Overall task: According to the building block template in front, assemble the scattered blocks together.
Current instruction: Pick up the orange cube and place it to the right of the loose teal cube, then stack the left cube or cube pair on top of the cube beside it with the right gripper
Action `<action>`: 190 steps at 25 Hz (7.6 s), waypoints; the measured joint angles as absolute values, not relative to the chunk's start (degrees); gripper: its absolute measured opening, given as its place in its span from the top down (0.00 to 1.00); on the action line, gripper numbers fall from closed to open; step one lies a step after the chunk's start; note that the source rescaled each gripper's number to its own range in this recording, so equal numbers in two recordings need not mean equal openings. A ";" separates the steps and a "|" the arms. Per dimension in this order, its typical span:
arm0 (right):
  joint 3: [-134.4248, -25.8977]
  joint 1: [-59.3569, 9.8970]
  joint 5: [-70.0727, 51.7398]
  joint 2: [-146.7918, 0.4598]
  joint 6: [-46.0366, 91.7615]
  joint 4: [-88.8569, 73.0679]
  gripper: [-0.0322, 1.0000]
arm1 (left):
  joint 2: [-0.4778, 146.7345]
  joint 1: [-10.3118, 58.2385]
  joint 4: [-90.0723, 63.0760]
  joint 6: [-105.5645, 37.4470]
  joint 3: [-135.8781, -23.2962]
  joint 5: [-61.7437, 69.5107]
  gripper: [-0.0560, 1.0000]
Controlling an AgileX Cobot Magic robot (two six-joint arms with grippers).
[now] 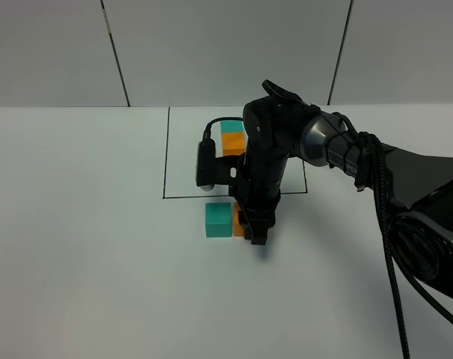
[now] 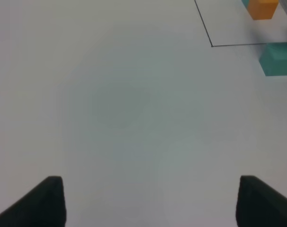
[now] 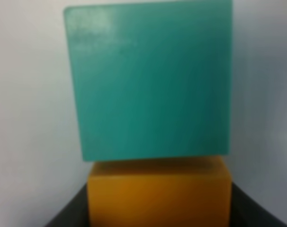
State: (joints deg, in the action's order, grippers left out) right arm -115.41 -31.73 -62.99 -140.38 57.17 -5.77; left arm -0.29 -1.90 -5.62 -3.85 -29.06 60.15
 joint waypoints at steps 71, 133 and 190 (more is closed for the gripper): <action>-115.36 -17.63 -64.27 -117.78 18.37 -2.72 0.00 | -0.29 -1.90 -5.62 -3.84 -29.06 60.15 0.32; -115.57 -35.92 -64.68 -131.49 46.33 -2.95 0.11 | -0.29 -1.90 -5.62 -3.84 -29.06 60.09 0.32; -117.79 -36.32 -69.41 -136.02 -33.89 -1.07 0.96 | -0.29 -1.90 -5.62 -3.84 -29.06 60.09 0.32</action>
